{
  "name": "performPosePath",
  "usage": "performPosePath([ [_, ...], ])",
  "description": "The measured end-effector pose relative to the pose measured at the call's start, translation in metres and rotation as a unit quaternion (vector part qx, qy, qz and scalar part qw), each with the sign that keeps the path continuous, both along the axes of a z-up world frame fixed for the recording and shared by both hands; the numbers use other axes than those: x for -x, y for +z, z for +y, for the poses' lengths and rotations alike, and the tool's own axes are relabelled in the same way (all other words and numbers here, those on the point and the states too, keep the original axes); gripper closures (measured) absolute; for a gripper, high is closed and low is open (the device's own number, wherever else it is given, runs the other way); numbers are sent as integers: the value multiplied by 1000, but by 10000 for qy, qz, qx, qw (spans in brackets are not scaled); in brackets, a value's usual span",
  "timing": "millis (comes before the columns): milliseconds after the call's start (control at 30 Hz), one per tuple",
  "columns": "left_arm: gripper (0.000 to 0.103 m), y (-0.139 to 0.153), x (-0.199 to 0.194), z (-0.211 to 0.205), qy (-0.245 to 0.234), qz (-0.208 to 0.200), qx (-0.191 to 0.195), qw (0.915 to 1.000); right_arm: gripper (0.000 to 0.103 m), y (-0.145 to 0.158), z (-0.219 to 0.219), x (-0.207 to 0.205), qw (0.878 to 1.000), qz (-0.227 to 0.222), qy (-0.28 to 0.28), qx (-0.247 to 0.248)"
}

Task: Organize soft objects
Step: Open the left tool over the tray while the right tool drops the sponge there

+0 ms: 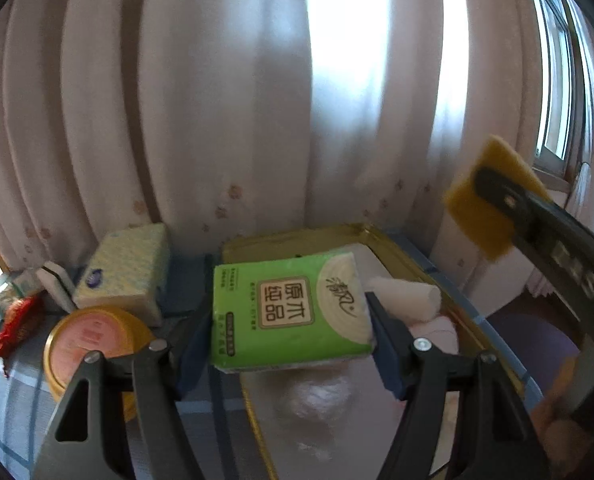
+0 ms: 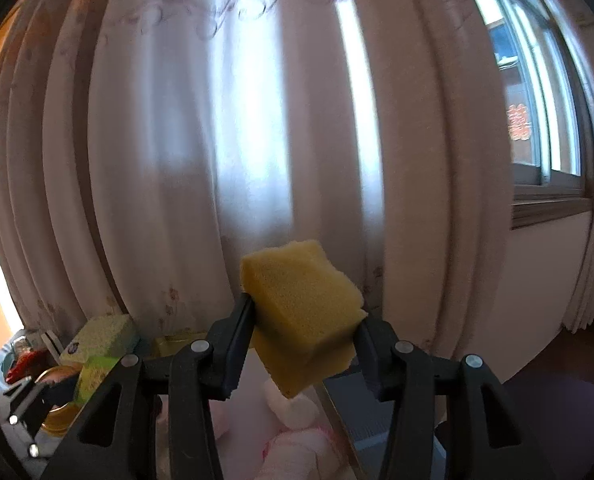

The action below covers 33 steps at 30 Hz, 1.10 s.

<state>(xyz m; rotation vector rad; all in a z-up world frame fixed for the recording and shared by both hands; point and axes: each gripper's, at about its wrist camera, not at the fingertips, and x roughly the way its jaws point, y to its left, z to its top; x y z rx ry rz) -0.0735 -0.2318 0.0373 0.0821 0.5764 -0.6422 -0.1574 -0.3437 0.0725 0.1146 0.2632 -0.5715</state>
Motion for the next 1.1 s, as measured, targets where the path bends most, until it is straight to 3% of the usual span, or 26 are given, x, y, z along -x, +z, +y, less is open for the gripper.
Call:
performPosePath([
  [467,33,-17,-21,-29,-220,711,-407,9964,53,-6,-29,-77,9896,1224,500,-563],
  [800,33,-23,-29,-44,-184,859,-928,9918,53,-22,-32,-110,9769,1969,572,-594],
  [867,31,-23,-31,-46,-159,869,-993,9911,51,-26,-36,-114,9744,1970,745,-787],
  [1000,6,-18,-31,-45,-81,789,-1013,9917,30,-35,-48,-114,9661,1937,1006,-1380],
  [1100,1,-14,-27,-44,-37,590,-976,9935,30,-30,-55,-96,9686,1562,1059,-1618],
])
